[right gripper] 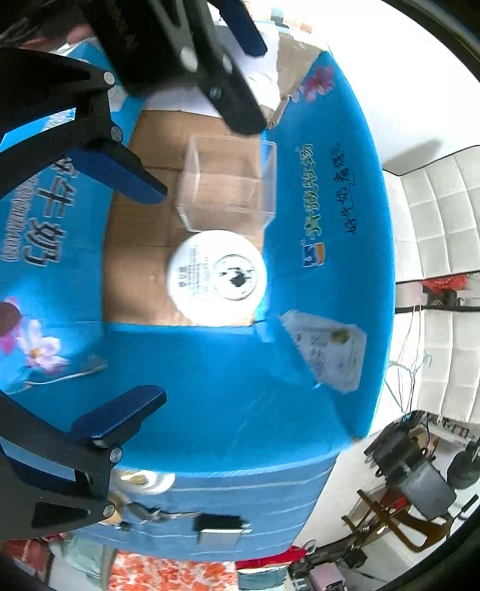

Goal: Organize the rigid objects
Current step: 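Carry the cube and cream jar into the blue box and release both, then move both tools back toward the remaining tins on the table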

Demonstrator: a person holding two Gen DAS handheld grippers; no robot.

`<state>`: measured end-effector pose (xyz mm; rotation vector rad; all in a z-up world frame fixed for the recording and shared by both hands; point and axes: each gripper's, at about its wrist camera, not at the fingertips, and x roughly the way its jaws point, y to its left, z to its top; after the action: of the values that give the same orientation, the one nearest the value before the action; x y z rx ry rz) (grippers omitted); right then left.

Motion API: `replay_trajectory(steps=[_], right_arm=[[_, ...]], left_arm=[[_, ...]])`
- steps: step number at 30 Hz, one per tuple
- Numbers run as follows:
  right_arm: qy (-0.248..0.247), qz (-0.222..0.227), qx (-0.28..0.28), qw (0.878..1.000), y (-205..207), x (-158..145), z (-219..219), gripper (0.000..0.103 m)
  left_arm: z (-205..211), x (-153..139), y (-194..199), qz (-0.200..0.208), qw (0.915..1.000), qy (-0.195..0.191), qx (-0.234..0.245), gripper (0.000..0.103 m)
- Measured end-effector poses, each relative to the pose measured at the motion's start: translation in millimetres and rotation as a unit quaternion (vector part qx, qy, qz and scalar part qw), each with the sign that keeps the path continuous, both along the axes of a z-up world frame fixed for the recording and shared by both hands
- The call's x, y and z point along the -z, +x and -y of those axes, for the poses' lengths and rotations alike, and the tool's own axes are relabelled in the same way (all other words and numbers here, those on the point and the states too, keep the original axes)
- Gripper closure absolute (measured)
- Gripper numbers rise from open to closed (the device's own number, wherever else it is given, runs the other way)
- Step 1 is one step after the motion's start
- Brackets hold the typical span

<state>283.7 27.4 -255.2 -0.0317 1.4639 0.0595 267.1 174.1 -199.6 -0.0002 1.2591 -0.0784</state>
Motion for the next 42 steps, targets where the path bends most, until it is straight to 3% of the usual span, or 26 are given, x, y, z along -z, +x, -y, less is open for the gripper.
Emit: replay_trajectory(steps=[6,11,16,30,37,42], right_arm=[[0.01,0.038,0.009,0.999,-35,-35,8,0.003],[0.02,0.074,0.011,0.997,-70,-74,14,0.003],[0.031,0.092,-0.005,0.995,-104,-108,9,0.003],[0.088,0.138,-0.031,0.986,-167,-188,30,0.003],[0.102,0.149,0.003,0.984,-170,-209,93,0.003],[0.057,0.139,0.085,0.985,-165,-187,187,0.003]], left_arm=[[6,-28,-23,0.056,0.9979,0.018,-0.028,0.0],[14,-47,-48,0.058,0.9976,0.03,-0.026,0.0],[9,-71,-82,0.061,0.9975,0.011,-0.034,0.0],[26,-152,-140,0.138,0.9893,0.01,-0.048,0.0],[72,-168,-142,0.146,0.9884,-0.027,-0.032,0.0],[143,-150,-114,0.11,0.9924,-0.05,0.022,0.0]])
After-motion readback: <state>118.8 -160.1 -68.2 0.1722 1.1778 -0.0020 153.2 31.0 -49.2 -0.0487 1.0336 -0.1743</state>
